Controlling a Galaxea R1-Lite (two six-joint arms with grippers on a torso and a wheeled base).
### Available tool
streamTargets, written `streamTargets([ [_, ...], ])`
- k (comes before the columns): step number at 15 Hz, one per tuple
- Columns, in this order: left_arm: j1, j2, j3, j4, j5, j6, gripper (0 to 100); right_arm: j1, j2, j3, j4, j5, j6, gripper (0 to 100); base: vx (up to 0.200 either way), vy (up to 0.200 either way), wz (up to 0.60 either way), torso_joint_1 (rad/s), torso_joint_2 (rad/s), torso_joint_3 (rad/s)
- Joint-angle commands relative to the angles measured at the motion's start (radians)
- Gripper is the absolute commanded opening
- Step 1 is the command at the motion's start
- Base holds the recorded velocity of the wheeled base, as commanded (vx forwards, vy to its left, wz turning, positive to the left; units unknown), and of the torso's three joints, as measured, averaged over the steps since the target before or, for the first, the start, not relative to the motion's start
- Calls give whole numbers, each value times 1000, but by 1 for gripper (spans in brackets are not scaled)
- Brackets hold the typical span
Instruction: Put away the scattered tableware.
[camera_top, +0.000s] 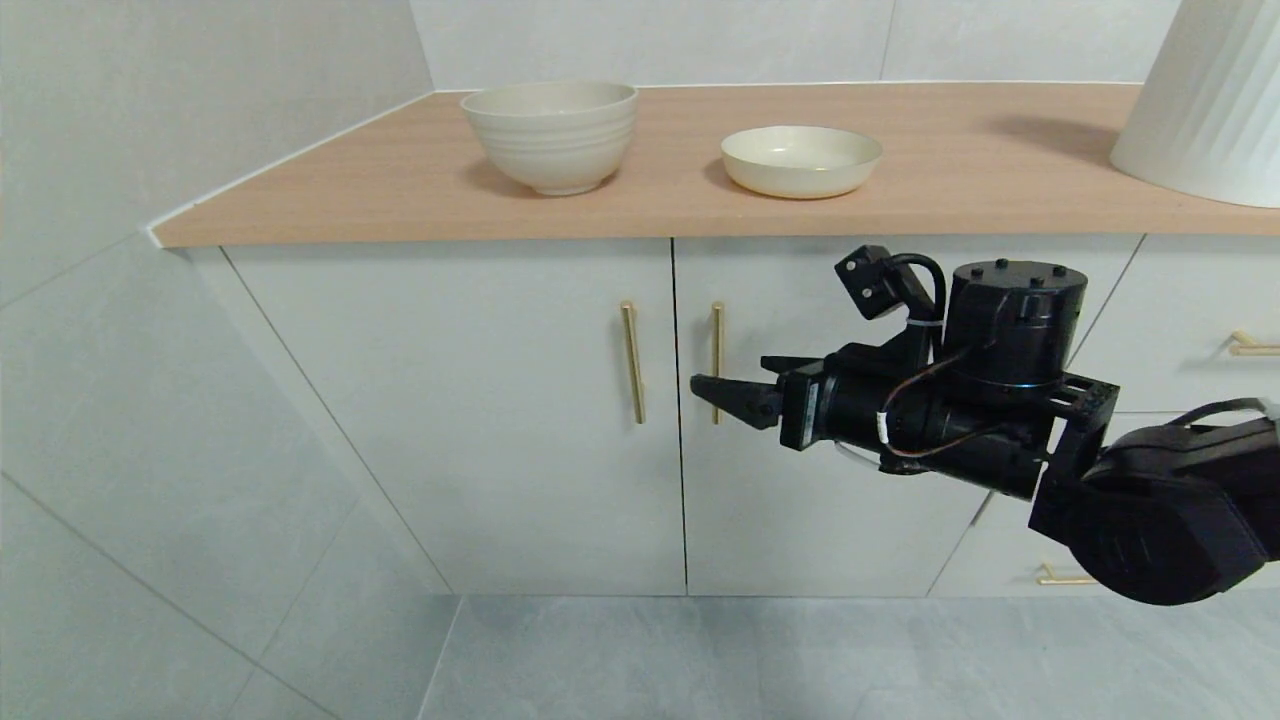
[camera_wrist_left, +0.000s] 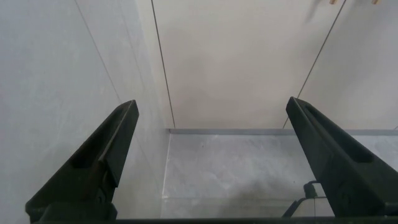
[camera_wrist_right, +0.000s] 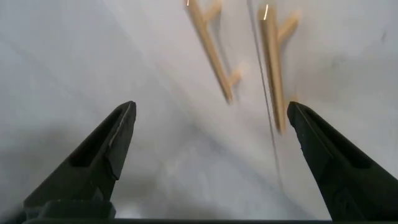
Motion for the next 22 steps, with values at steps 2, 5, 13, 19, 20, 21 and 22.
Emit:
streamTargets([
  [2,0,0,0,0,0,0,100,8,61,-26,-36,-6,58,100,0,0,0,0,0,0],
  [5,0,0,0,0,0,0,100,8,86,-67,-38,-45,98,100,0,0,0,0,0,0],
  [13,0,0,0,0,1,0,100,7,186,-170,-38,-92,177,100,0,0,0,0,0,0],
  [19,0,2,0,0,1,0,100,8,232,-214,-49,-127,175,100,0,0,0,0,0,0],
  [20,0,2,0,0,1,0,100,8,247,-224,-58,-127,175,100,0,0,0,0,0,0],
  [21,0,0,0,0,0,0,100,8,249,-227,-64,-126,175,100,0,0,0,0,0,0],
  [22,0,2,0,0,1,0,100,8,252,-230,-66,-124,175,100,0,0,0,0,0,0],
])
